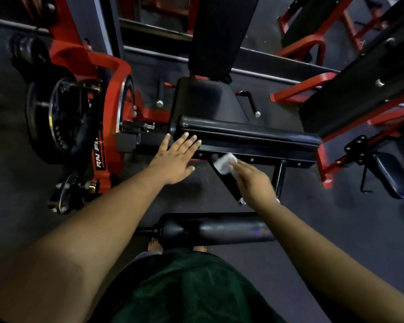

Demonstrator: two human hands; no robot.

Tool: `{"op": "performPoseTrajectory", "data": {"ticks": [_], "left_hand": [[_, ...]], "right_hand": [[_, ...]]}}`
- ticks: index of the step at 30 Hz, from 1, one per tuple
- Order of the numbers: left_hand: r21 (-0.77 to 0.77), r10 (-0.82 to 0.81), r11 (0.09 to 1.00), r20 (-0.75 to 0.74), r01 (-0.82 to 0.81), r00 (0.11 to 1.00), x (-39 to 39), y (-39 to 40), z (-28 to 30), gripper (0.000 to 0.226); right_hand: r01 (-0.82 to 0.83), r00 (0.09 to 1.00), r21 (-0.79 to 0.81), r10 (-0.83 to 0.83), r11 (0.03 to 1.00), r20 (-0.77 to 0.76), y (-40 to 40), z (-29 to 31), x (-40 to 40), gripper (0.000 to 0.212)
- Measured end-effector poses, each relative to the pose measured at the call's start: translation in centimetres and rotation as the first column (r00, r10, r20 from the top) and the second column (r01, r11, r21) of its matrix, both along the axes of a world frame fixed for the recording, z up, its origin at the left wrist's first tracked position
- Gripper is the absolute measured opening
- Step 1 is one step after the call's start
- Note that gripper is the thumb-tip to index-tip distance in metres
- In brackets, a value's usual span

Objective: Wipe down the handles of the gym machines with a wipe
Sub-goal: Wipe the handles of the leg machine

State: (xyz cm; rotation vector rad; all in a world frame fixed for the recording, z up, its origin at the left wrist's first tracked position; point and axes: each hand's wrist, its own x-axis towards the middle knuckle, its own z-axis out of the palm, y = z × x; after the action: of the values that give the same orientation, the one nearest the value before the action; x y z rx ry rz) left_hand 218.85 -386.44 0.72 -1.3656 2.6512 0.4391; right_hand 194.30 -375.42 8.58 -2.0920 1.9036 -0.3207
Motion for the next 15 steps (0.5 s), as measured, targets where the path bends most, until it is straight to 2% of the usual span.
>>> {"op": "performPoseTrajectory", "data": {"ticks": [2, 4, 6, 9, 12, 15], "left_hand": [[0.022, 0.009, 1.000, -0.003, -0.009, 1.000, 0.0, 0.0, 0.1, 0.083], [0.029, 0.008, 1.000, -0.006, -0.008, 1.000, 0.0, 0.0, 0.3, 0.083], [0.036, 0.004, 0.999, -0.010, -0.004, 1.000, 0.0, -0.1, 0.3, 0.084], [0.037, -0.001, 0.999, -0.004, 0.001, 1.000, 0.1, 0.0, 0.2, 0.084], [0.039, -0.010, 0.999, 0.001, 0.010, 1.000, 0.1, 0.0, 0.4, 0.084], [0.063, -0.012, 0.998, 0.001, 0.012, 1.000, 0.1, -0.1, 0.5, 0.084]], "right_hand": [[0.002, 0.999, 0.090, 0.003, 0.996, -0.053, -2.3, -1.6, 3.1, 0.050], [-0.027, 0.984, 0.150, 0.053, 0.988, -0.172, -2.7, -3.2, 4.7, 0.060], [-0.022, 0.971, 0.171, 0.061, 0.985, -0.230, -1.9, -3.3, 4.3, 0.063], [-0.022, 0.964, 0.227, 0.080, 0.974, -0.253, -0.1, -1.7, 2.1, 0.056], [0.035, 0.971, 0.267, 0.030, 0.963, -0.238, 2.6, -0.1, -0.4, 0.044], [0.042, 0.935, 0.306, 0.071, 0.951, -0.348, 3.4, 1.3, -2.2, 0.029]]}}
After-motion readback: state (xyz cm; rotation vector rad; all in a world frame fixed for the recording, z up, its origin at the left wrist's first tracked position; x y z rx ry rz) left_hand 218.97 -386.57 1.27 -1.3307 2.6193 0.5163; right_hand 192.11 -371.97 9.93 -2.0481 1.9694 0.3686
